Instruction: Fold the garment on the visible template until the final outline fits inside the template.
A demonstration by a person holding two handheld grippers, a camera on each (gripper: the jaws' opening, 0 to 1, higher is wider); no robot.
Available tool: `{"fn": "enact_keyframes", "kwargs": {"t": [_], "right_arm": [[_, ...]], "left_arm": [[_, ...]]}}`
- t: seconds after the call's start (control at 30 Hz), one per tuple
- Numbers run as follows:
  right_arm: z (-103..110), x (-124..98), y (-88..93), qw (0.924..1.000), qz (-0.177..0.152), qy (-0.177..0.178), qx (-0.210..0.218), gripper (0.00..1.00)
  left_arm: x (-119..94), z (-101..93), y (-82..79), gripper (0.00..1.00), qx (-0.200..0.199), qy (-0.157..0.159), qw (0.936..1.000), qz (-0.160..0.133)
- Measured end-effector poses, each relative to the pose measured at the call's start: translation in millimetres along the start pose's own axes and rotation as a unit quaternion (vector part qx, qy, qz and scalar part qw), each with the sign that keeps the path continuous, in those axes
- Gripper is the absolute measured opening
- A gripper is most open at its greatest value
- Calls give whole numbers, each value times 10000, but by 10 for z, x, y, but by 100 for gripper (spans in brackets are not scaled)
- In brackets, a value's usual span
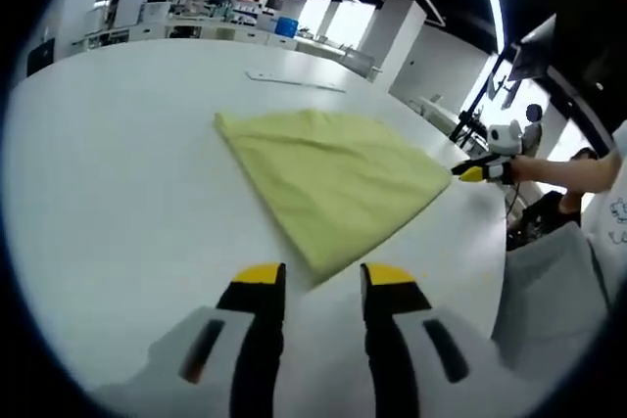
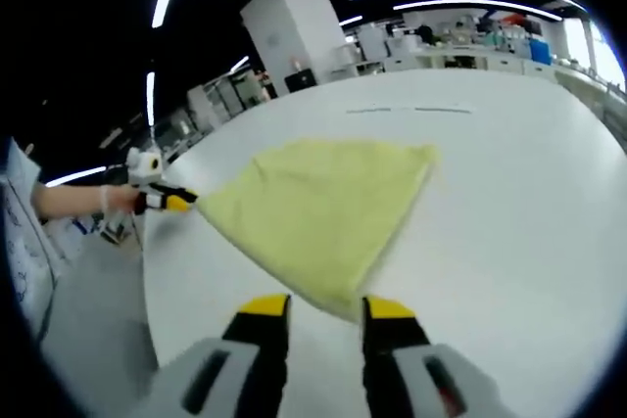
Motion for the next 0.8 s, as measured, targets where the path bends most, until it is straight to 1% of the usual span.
{"fn": "enact_keyframes", "kwargs": {"t": [0.17, 0.23, 0.33, 0.4, 0.57, 0.67, 0.77, 0.8], "right_arm": [[-6, 35, 21, 9999, 52, -71, -80, 12], [-43, 44, -1, 9999, -4, -45, -102, 8], [-62, 25, -24, 10000, -34, -66, 18, 0], [-50, 19, -28, 10000, -40, -71, -4, 0], [-52, 6, -19, 9999, -41, -90, 58, 0], [-57, -5, -14, 9999, -26, -111, 39, 0], [-81, -32, -15, 9997, -15, -156, 172, 0], [-52, -42, -11, 9994, 15, -203, 266, 0]], "left_arm": [[7, 53, 1, 21, -61, 10, 10000, -20], [-1, 52, -3, 19, -58, 17, 10000, -26], [-11, 60, -5, 11, 2, 14, 10000, -3], [-10, 56, -7, 5, -71, 35, 10000, -34], [-16, 61, 1, 0, -115, -8, 9999, -31], [-21, 69, 0, 0, -177, -7, 9998, -35], [-50, 70, 2, 0, -251, -1, 9997, -44], [-62, 72, 2, 0, -295, 2, 9995, -58]]}}
Point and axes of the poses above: the point that each gripper's makers call its tool centre point, and the gripper's own axes: x roughly forward along the fingers, z roughly to its left, y roughly out of its underside, the point moved 1 cm from there along -x, roughly backward along the fingers, and after that the axes turned 10 degrees about y, right-handed, at the moved point
